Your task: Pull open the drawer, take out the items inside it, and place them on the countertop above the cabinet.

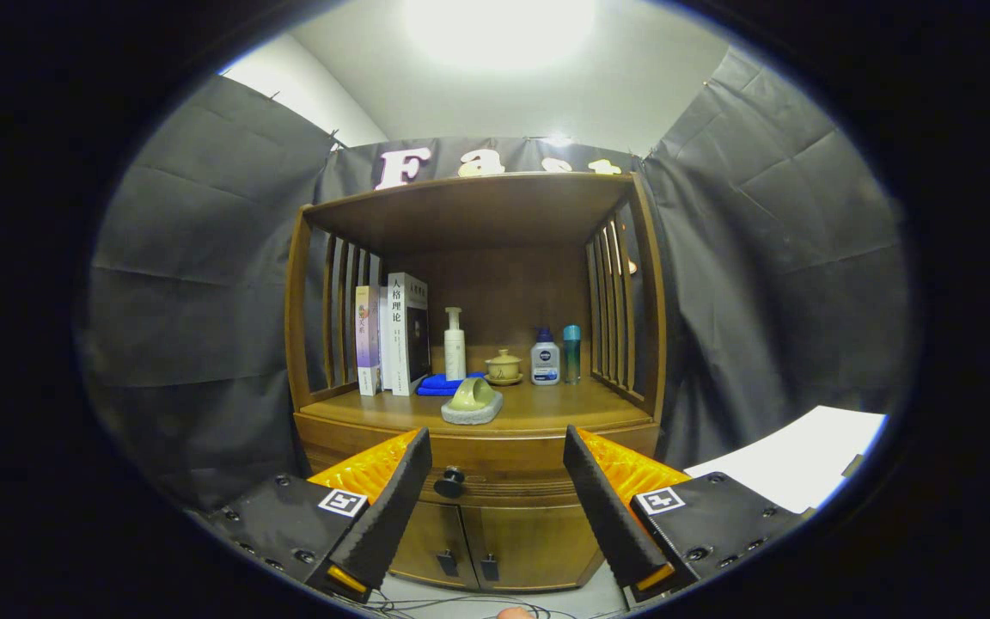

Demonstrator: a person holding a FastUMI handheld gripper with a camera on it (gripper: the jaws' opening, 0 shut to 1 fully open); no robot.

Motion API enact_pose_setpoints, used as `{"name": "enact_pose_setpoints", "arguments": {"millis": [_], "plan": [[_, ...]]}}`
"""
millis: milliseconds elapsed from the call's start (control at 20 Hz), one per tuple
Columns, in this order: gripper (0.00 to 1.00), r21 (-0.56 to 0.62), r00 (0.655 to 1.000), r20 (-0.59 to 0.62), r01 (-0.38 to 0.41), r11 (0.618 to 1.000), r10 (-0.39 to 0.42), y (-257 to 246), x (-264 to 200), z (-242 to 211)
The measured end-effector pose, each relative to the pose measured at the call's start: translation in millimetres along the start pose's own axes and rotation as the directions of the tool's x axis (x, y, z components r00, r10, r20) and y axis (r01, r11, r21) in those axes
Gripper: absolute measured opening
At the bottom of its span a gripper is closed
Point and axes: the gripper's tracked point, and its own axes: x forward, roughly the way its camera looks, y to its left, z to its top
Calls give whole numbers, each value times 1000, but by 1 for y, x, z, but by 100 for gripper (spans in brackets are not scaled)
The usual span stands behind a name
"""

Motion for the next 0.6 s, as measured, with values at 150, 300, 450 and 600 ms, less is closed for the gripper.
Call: {"name": "enact_pose_setpoints", "arguments": {"millis": [150,300,450,600], "plan": [[98,-2,1000,-12,1,1000,-1,0,-8,-5],[98,18,1000,12,2,1000,-2,0,-14,0],[98,18,1000,0,-6,1000,6,2,-14,-6],[98,27,1000,-13,-10,1000,10,4,-16,-11]]}}
